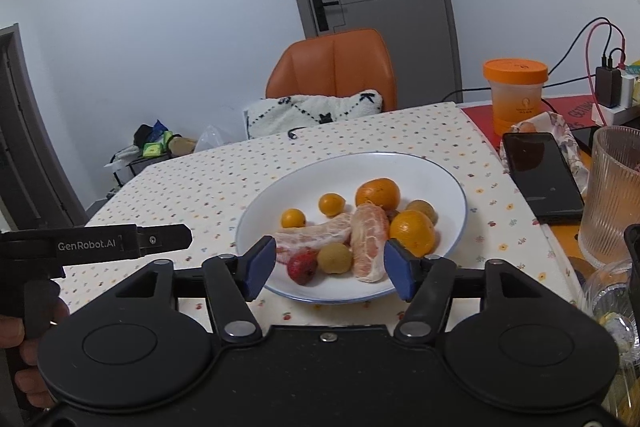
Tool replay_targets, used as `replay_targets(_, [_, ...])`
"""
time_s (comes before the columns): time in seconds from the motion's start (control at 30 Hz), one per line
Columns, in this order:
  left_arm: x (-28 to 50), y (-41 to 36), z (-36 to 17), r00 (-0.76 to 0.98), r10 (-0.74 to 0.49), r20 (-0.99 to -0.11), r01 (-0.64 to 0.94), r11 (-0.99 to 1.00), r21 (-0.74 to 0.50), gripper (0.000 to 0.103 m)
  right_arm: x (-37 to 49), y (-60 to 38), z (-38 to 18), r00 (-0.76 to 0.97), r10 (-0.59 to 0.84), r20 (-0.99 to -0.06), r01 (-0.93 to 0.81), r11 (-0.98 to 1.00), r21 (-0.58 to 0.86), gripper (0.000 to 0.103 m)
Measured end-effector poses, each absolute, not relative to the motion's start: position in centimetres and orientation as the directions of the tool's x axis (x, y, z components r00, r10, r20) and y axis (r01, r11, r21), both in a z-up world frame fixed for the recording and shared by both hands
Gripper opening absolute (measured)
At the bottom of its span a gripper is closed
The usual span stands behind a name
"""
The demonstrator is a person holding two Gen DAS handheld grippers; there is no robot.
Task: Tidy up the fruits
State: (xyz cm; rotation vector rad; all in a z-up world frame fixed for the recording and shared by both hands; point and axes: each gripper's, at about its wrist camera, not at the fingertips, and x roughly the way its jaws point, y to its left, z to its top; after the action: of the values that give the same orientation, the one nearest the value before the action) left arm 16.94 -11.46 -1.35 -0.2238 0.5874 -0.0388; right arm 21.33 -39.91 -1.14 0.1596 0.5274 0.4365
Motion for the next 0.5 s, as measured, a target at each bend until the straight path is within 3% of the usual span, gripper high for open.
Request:
replay_targets(0.1, [16.1,-10.8,-1.4,0.840,-0.069,-0.538,-0.057,0.975,-0.214,0.079,20.9,-39.7,-1.2,0.771,0.452,-0.448,-0.371,0.891,0.261,0.064])
replay_targets(0.5, [13.4,-9.0,-1.0,0.856,0.003,-0.517,-0.108,0.979,-0.174,0.089,19.2,-39.1,-1.1,0.763,0.476,-0.438,-0.384,0.878,0.286,0.092])
